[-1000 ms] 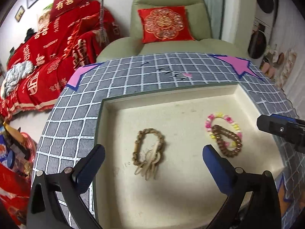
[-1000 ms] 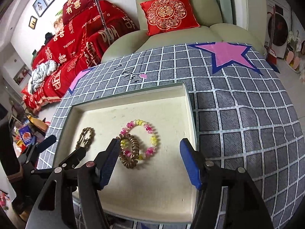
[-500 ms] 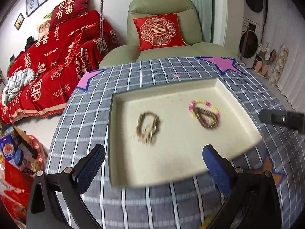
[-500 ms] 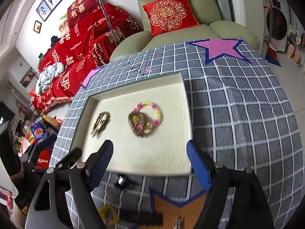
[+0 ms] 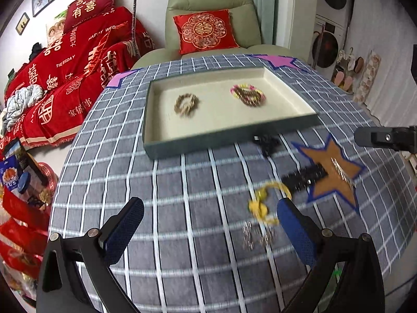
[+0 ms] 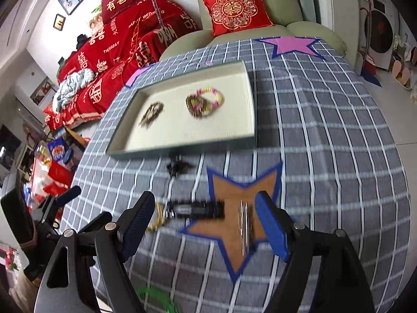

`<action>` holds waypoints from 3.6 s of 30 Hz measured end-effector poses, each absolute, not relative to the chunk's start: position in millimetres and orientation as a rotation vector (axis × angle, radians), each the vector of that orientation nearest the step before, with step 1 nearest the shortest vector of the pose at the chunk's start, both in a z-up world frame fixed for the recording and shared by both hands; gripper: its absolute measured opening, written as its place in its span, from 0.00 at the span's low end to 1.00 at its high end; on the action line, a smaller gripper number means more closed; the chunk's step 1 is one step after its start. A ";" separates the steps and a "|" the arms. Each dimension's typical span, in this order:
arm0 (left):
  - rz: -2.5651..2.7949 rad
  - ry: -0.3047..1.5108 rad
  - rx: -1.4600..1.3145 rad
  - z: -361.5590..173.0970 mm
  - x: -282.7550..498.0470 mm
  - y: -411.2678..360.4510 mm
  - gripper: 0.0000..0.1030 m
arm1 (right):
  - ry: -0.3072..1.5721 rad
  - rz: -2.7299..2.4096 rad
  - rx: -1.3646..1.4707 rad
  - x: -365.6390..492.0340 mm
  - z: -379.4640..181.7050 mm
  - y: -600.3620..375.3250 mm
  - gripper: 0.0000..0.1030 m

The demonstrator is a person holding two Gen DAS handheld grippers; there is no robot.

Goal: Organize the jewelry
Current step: 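Move both open tools back toward the remaining jewelry, then grasp the green bangle with the right tool while the left tool grasps a silver earring, then carry the green bangle and silver earring into the tray and open both tools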

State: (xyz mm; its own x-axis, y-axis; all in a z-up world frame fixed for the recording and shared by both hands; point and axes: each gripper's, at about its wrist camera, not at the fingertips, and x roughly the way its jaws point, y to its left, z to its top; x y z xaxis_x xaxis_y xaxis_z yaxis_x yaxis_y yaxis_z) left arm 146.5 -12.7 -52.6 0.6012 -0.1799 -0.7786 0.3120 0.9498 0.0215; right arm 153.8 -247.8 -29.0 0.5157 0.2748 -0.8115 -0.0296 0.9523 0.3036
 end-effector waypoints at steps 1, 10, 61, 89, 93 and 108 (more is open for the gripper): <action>-0.289 0.884 0.162 -54.4 142.2 -12.7 1.00 | 1.022 0.182 0.258 145.9 -31.2 -247.4 0.79; -0.277 0.896 0.192 -73.3 121.6 -13.3 1.00 | 1.076 0.190 0.206 91.5 -52.4 -236.6 0.79; -0.359 0.959 0.086 -89.0 114.2 -8.5 0.19 | 1.087 0.190 -0.069 23.2 -88.5 -158.5 0.07; -0.273 0.861 0.011 -19.5 143.8 20.4 0.19 | 0.932 0.142 0.084 118.7 -7.3 -216.7 0.07; -0.266 0.842 0.036 -7.7 167.0 17.2 0.19 | 0.927 0.133 0.093 148.7 -0.4 -225.2 0.07; -0.221 0.850 0.037 -11.2 268.6 -4.0 0.19 | 0.966 0.099 0.213 266.1 -20.6 -248.3 0.07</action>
